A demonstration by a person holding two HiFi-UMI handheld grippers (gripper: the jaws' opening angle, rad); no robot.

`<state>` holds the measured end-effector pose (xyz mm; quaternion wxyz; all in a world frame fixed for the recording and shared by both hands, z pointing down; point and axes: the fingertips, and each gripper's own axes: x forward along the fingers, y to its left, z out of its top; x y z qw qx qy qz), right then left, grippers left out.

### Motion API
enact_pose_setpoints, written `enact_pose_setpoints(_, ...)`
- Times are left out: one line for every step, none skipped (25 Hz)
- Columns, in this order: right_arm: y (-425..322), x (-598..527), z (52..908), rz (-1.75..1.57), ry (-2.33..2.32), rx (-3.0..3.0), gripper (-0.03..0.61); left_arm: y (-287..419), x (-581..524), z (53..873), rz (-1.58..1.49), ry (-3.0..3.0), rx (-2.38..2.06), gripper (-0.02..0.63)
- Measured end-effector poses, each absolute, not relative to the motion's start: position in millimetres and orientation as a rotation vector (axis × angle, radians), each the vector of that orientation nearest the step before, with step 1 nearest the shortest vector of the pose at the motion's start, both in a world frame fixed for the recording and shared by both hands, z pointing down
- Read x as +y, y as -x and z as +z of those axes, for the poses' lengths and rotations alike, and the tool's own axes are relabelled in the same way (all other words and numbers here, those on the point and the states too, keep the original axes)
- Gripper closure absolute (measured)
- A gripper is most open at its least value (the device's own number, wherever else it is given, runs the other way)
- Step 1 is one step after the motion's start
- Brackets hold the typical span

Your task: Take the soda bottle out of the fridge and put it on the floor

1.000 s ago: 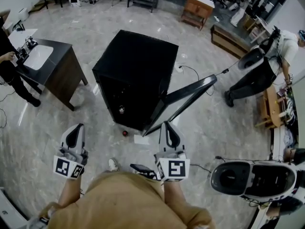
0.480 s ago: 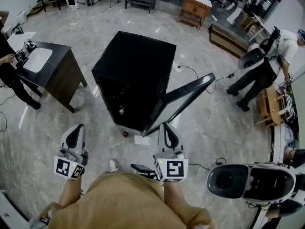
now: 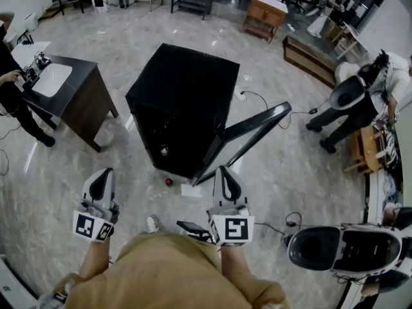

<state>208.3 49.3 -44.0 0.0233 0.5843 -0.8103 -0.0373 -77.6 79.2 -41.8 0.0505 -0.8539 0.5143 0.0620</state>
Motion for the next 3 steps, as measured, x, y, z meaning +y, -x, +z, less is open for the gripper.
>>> enact_pose_setpoints(-208.2,48.6,-44.6,-0.113,-1.809,-2.508,0.578,77.6,78.7,-41.8,0.19,2.6,1.566,0.612)
enact_pose_setpoints(-208.0,47.8,-45.4,-0.109,-1.81,-2.508,0.578,77.6,78.1,-41.9,0.191,2.6,1.567,0.612)
enact_pose_setpoints(-207.8,47.1,-46.1,-0.104,-1.812,-2.508,0.577,77.7,77.5,-41.9,0.192,2.601,1.567,0.612)
